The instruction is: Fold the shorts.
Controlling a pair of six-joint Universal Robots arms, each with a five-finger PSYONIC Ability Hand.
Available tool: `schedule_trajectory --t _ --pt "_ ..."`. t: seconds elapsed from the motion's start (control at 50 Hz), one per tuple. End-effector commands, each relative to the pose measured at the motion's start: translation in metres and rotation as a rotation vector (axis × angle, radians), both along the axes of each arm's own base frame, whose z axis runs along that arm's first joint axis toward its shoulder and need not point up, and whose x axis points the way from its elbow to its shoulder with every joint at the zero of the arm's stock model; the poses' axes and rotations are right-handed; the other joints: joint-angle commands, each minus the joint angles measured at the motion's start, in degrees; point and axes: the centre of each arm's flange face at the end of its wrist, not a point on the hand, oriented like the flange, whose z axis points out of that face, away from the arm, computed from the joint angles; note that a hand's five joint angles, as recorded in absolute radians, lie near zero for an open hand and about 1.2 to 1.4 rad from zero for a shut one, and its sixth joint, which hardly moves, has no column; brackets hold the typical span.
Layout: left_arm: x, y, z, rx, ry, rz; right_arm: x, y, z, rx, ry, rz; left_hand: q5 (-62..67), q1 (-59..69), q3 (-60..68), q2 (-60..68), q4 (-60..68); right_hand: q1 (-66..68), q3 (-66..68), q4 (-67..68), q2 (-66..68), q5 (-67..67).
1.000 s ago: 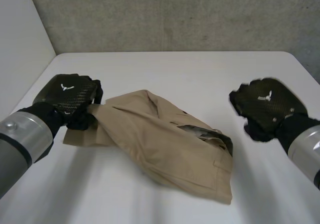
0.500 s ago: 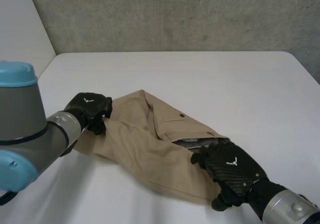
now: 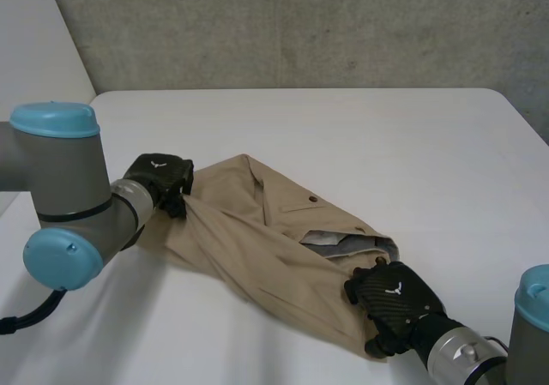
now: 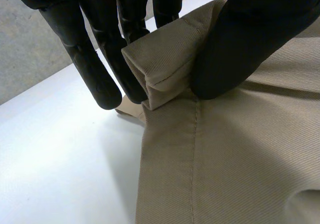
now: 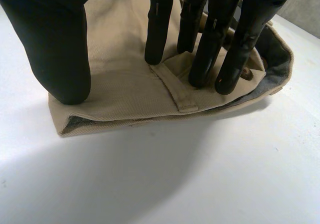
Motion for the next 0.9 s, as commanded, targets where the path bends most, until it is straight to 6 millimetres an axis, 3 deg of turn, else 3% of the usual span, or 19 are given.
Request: schedule_trajectory --t 0.02,0.26,0.38,0.9 --pt "-0.001 -0.003 -0.003 0.000 -0.002 -0.001 0.003 0.002 0.007 -0.020 -0.019 0.017 13.59 16.67 10.56 10.25 10.40 11.15 5.53 5.78 6.69 7.10" --pt "0.000 -0.002 -0.002 -0.002 -0.002 0.002 0.003 0.010 0.033 -0.078 -0.052 0.030 13.42 16.50 10.39 10.08 10.23 9.47 3.85 4.10 5.00 5.42" --pt "0.000 -0.002 -0.001 -0.004 -0.002 0.002 0.009 0.027 0.029 -0.032 -0.052 0.104 13.42 16.50 10.39 10.08 10.23 9.47 3.85 4.10 5.00 5.42" --pt "-0.001 -0.003 -0.002 -0.003 0.001 0.000 0.012 0.016 -0.004 -0.016 -0.016 0.092 13.42 16.50 10.39 10.08 10.23 13.68 8.05 8.31 9.21 9.62"
